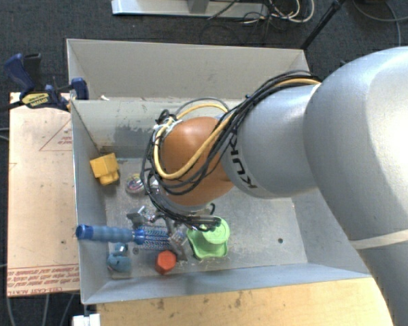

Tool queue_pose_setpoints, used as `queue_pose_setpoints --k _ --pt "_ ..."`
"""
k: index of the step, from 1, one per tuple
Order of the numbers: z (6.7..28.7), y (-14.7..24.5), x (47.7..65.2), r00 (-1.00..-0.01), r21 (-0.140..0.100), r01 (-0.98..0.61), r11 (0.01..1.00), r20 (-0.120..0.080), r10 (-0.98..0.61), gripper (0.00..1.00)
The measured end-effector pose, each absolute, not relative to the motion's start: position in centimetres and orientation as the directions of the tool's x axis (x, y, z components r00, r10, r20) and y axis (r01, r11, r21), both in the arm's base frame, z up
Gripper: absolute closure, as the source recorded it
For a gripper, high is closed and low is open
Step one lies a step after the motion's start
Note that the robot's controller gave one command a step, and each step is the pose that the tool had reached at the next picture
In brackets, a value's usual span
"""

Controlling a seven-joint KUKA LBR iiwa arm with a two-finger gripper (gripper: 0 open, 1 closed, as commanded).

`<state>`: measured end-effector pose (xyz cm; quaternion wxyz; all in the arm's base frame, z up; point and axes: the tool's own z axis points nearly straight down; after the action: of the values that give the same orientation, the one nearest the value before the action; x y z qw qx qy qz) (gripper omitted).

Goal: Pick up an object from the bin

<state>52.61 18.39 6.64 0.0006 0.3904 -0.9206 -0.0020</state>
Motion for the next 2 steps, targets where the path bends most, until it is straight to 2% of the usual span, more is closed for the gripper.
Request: queue_pose_setpoints --k 1,2 --pt "6.9 18.1 52.7 -0.699 0.001 -0.715 0.699 0.000 -0.715 1.00" --pt "19.5 20.5 51.0 -0.626 -0.003 -0.780 0.626 -0.009 -0.780 1.00"
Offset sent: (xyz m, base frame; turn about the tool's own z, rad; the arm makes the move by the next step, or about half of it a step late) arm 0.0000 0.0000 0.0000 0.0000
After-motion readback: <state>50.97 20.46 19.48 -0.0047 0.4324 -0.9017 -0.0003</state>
